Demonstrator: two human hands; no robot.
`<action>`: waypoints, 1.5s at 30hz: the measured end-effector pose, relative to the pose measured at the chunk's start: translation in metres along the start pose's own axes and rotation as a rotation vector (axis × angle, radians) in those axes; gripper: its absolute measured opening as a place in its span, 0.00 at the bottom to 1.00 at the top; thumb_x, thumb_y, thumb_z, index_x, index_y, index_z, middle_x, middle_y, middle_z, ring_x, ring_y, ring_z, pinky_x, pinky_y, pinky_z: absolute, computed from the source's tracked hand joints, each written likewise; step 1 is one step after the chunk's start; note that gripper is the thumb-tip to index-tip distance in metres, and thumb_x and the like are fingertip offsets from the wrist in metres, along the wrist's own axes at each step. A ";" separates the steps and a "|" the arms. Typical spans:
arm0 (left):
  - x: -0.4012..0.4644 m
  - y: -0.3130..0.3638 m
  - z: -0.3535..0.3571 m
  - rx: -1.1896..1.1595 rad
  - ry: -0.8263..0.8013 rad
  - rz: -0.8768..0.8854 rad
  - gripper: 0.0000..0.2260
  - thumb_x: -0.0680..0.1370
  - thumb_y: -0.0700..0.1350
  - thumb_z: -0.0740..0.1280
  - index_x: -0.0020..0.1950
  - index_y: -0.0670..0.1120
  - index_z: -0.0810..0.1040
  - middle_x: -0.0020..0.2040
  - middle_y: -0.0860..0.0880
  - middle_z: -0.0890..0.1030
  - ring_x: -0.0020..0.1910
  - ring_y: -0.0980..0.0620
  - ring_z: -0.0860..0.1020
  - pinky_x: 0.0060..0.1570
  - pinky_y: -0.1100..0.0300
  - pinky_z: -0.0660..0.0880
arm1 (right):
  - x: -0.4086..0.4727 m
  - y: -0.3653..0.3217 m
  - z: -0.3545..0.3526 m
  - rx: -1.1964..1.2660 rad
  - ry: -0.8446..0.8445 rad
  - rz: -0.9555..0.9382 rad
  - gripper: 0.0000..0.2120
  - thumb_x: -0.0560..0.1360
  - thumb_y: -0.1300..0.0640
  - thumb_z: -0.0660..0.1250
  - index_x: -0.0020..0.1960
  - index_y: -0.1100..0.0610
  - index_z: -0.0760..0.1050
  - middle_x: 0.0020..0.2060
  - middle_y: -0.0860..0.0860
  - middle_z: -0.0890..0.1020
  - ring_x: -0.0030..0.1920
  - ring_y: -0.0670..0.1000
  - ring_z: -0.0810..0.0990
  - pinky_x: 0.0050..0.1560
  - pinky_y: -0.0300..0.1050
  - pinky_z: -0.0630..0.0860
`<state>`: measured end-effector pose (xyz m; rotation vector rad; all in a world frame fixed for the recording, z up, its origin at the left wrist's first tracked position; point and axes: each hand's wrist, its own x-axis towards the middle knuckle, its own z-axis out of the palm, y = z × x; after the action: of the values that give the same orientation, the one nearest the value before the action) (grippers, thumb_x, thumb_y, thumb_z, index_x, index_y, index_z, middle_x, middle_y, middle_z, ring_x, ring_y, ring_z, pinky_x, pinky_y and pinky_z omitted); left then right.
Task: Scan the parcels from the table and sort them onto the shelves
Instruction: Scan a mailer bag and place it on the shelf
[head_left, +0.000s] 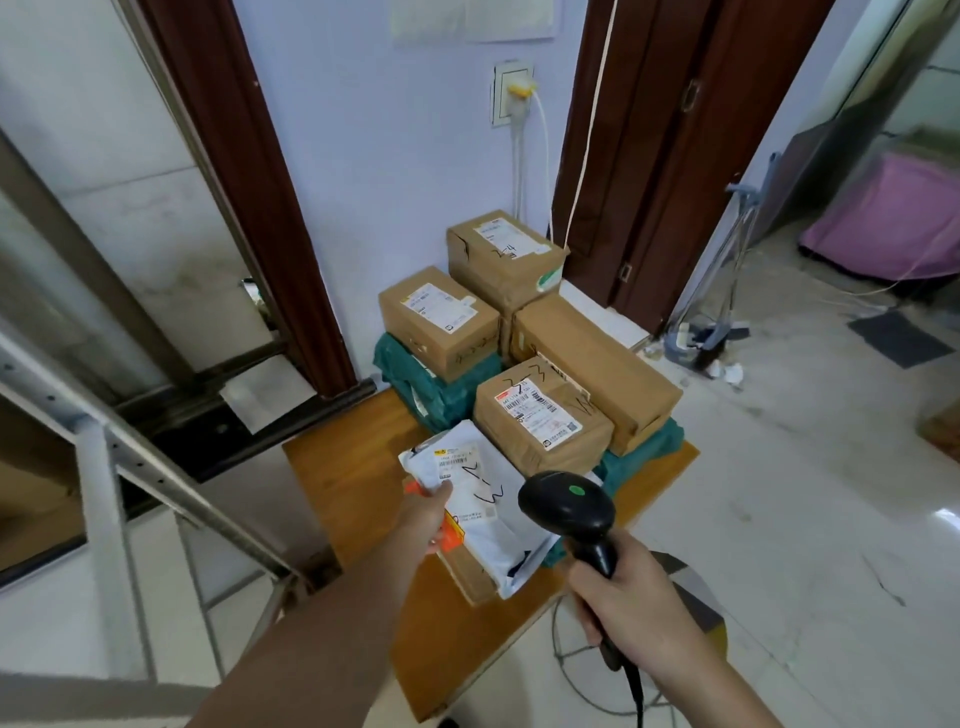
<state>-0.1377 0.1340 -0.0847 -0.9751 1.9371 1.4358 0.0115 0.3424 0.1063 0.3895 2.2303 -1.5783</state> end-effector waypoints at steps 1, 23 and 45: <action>0.000 0.000 0.001 -0.013 0.014 0.008 0.22 0.81 0.60 0.67 0.66 0.46 0.73 0.52 0.45 0.81 0.44 0.47 0.81 0.43 0.49 0.81 | 0.005 0.000 -0.002 0.004 -0.011 0.006 0.05 0.78 0.65 0.65 0.50 0.56 0.73 0.23 0.53 0.74 0.22 0.48 0.72 0.28 0.40 0.74; -0.103 0.033 -0.036 -0.608 -0.182 0.430 0.16 0.78 0.38 0.73 0.65 0.42 0.78 0.55 0.44 0.87 0.52 0.44 0.87 0.44 0.54 0.84 | 0.063 -0.058 -0.001 -0.011 -0.184 -0.242 0.03 0.79 0.61 0.66 0.51 0.55 0.73 0.25 0.53 0.75 0.23 0.52 0.74 0.30 0.47 0.75; -0.118 0.030 -0.049 -0.769 -0.152 0.517 0.19 0.78 0.37 0.73 0.67 0.43 0.77 0.56 0.43 0.87 0.54 0.41 0.86 0.48 0.51 0.84 | 0.058 -0.064 0.029 -0.018 -0.166 -0.270 0.03 0.78 0.60 0.65 0.46 0.56 0.72 0.25 0.53 0.73 0.24 0.55 0.73 0.32 0.50 0.74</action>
<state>-0.0916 0.1203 0.0375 -0.6293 1.5887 2.5777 -0.0638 0.2945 0.1244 -0.0509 2.2378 -1.6522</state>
